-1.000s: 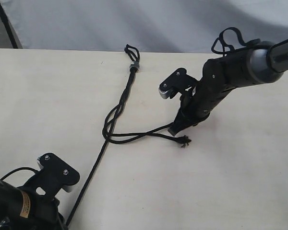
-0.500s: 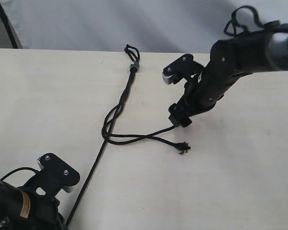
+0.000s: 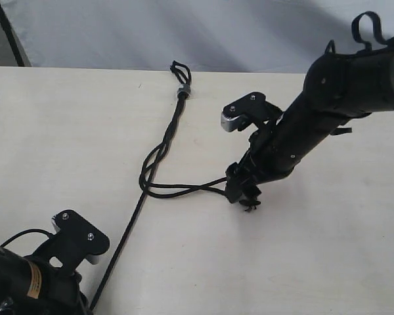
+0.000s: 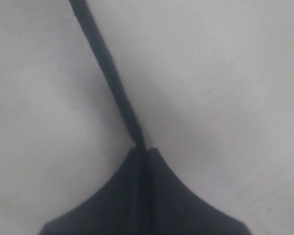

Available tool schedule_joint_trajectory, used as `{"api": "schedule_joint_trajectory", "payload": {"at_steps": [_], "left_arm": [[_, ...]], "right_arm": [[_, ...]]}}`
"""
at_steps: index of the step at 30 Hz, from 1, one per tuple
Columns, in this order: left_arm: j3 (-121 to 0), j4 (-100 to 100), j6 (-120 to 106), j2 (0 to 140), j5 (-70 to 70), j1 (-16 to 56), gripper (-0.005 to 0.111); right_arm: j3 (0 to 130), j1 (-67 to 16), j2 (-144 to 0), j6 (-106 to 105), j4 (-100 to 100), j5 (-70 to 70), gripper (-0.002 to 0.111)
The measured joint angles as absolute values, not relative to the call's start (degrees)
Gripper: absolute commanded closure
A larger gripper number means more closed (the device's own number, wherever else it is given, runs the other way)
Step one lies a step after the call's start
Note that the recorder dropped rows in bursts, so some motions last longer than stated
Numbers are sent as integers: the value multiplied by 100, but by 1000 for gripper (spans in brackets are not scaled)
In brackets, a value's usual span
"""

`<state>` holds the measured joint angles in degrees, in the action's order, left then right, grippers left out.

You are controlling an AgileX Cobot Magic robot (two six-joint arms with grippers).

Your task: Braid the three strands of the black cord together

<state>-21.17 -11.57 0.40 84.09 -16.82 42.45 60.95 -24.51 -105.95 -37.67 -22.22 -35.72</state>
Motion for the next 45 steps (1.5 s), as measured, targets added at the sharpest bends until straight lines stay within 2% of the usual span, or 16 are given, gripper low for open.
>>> {"api": "schedule_joint_trajectory", "payload": {"at_steps": [7, 9, 10, 11, 12, 13, 14, 17, 26, 40, 42, 43, 45], "left_arm": [[-2117, -1157, 40, 8409, -1682, 4245, 105], [-2117, -1157, 40, 8409, -1682, 4245, 105], [-2117, -1157, 40, 8409, -1682, 4245, 105], [-2117, -1157, 40, 8409, -1682, 4245, 105], [-2117, -1157, 40, 8409, -1682, 4245, 105], [-2117, -1157, 40, 8409, -1682, 4245, 105], [-2117, -1157, 40, 8409, -1682, 4245, 105], [-2117, -1141, 0, 8409, -1682, 4245, 105], [-2117, -1116, 0, 8409, -1682, 4257, 105], [-2117, -1116, 0, 8409, -1671, 4257, 105], [-2117, -1116, 0, 8409, -1658, 4257, 105], [-2117, -1116, 0, 8409, -1658, 4257, 105], [-2117, -1116, 0, 8409, -1648, 4257, 105]], "right_arm": [[6084, -2715, -11142, -4435, -2347, -3282, 30], [6084, -2758, -11233, -4497, -2348, -3142, 38], [6084, -2758, -11242, -4513, -2361, -3131, 56], [6095, -2758, -11264, -4547, -2361, -3120, 65], [6095, -2758, -11277, -4547, -2361, -3176, 87], [6112, -2769, -11277, -4547, -2403, -3449, 95], [6112, -2795, -11277, -4557, -2426, -3584, 108], [5983, -3226, -11226, -4479, -2587, -4053, 109], [5510, -4614, -10905, -3949, -2623, -4089, 109], [5510, -5162, -10895, -3594, -2598, -3784, 107], [5510, -5387, -10895, -3435, -2574, -3624, 89], [5510, -5452, -10895, -3341, -2574, -3594, 72], [5510, -5577, -10873, -3143, -2574, -3606, 50]]}}
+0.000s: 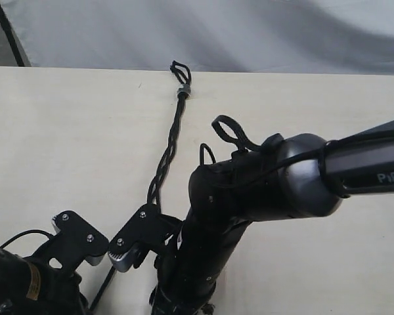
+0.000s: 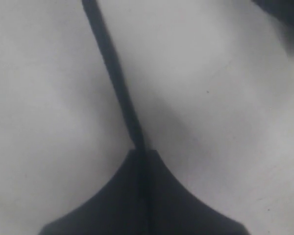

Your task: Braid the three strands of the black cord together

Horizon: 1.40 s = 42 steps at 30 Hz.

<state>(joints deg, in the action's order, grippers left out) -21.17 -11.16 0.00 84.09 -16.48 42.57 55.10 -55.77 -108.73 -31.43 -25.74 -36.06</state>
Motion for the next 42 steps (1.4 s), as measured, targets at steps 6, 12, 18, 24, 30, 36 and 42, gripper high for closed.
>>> {"api": "schedule_joint_trajectory", "payload": {"at_steps": [6, 12, 18, 24, 30, 36, 42], "left_arm": [[-2117, -1116, 0, 8395, -1648, 4257, 105], [-2117, -1116, 0, 8395, -1648, 4257, 105], [-2117, -1116, 0, 8395, -1648, 4257, 67], [-2117, -1116, 0, 8395, -1648, 4284, 33], [-2117, -1102, 0, 8318, -1591, 4284, 34], [-2081, -1155, 0, 7748, -1785, 4284, 34], [-2081, -1167, 84, 6962, -1743, 4284, 34]], "right_arm": [[5395, -5614, -10202, -2995, -1973, -3760, 40], [5395, -5614, -9398, -1611, -446, -3760, 40], [5335, -5614, -9614, -1019, 167, -3456, 40], [4935, -5614, -9944, -852, 225, -2665, 40], [4786, -5614, -10057, -792, 251, -2305, 52], [4786, -5542, -10422, -746, 382, -1994, 80], [4804, -5387, -10503, -725, 372, -1825, 109]]}}
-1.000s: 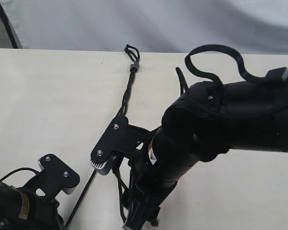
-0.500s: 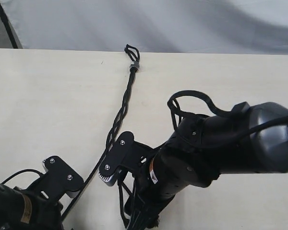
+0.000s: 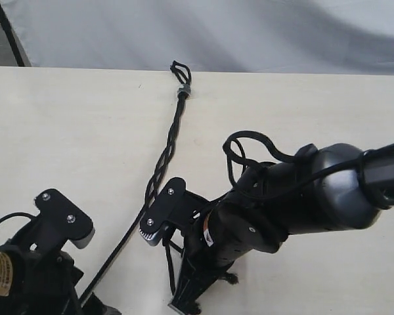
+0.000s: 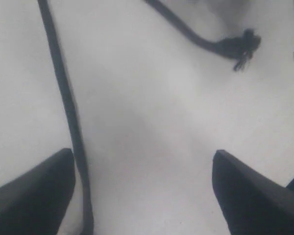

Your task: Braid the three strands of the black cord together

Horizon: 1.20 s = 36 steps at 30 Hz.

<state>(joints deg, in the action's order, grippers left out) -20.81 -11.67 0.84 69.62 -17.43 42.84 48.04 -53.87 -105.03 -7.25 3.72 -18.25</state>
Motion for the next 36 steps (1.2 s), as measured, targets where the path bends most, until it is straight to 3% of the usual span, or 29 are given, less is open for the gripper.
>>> {"api": "schedule_joint_trajectory", "payload": {"at_steps": [13, 22, 25, 27, 28, 30, 36], "left_arm": [[-2081, -1906, 166, 6924, -970, 4284, 34], [-2081, -2099, 166, 7455, -295, 4294, 35], [-2081, -2099, 166, 7651, 36, 4434, 52], [-2081, -2099, 166, 7749, 352, 4624, 71], [-2081, -2099, 152, 7805, 529, 4734, 88], [-2081, -2034, 152, 7972, 985, 4929, 107], [-2268, -1673, 152, 8451, 1175, 4964, 106]], "right_arm": [[4919, -5086, -9627, -966, 516, -1978, 109], [4919, -4742, -9773, -1113, 539, -1956, 109], [4919, -4717, -9879, -1124, 539, -1919, 109], [4919, -4707, -9920, -1133, 539, -1905, 109], [4919, -4707, -9937, -1137, 539, -1880, 109], [4919, -4707, -9961, -1148, 539, -1880, 109], [4919, -4707, -9961, -1148, 539, -1866, 109]]}}
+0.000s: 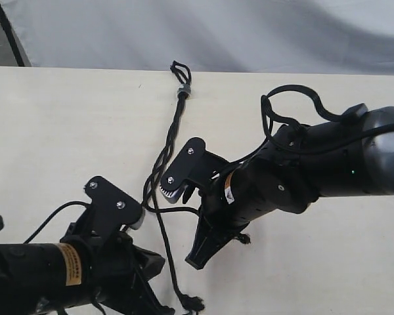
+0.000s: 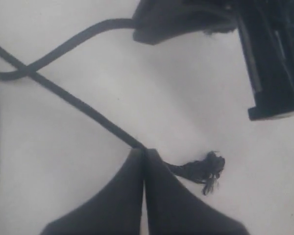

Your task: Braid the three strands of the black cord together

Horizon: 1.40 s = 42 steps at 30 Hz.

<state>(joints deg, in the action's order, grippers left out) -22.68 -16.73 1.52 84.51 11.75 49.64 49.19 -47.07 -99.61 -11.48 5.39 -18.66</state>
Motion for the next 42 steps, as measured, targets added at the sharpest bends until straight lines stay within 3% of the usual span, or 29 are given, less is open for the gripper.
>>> {"api": "schedule_joint_trajectory", "payload": {"at_steps": [17, 31, 42], "left_arm": [[-3002, -1494, 152, 9854, 957, 4977, 106], [-3037, -1448, 152, 9481, 1096, 5012, 106], [-3294, -1391, 329, 10148, 1091, 5012, 106]], "right_arm": [[4919, -4707, -9961, -1148, 539, -1866, 109], [4919, -4707, -9961, -1148, 539, -1866, 109], [4919, -4688, -9961, -1137, 539, -1866, 109]]}}
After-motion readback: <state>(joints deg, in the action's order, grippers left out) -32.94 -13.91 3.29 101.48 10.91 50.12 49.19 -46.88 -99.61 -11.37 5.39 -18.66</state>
